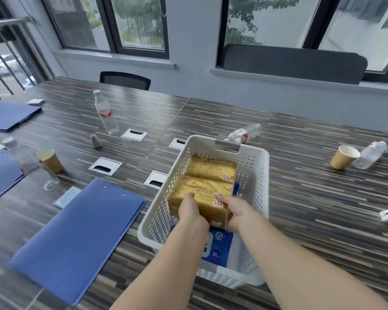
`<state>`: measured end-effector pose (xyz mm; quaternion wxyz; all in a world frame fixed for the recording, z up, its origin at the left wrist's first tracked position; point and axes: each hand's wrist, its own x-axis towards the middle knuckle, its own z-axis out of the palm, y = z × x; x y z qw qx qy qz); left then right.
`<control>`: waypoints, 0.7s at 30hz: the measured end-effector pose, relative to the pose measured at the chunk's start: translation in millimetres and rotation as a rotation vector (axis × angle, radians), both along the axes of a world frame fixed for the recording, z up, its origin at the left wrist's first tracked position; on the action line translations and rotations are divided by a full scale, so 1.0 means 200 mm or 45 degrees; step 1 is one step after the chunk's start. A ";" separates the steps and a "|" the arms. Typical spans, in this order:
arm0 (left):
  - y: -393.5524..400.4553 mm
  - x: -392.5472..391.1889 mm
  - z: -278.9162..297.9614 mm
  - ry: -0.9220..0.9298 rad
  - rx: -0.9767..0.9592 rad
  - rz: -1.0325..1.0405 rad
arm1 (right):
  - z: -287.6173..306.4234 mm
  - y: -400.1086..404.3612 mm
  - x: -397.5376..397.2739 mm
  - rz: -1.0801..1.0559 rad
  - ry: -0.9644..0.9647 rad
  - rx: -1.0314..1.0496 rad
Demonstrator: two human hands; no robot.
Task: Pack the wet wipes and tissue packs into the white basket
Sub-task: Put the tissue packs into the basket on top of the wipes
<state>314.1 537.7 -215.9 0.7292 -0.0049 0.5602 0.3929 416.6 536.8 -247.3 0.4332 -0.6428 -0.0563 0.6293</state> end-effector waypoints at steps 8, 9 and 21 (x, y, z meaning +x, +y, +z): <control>0.12 0.06 -0.12 0.059 -0.100 0.093 | -0.17 0.10 0.02 -0.120 0.010 -0.036; 0.13 0.06 -0.13 0.072 -0.112 0.108 | -0.18 0.11 0.03 -0.118 0.003 -0.036; 0.09 0.04 -0.03 0.008 -0.122 0.161 | -0.14 0.08 0.03 -0.227 -0.308 0.049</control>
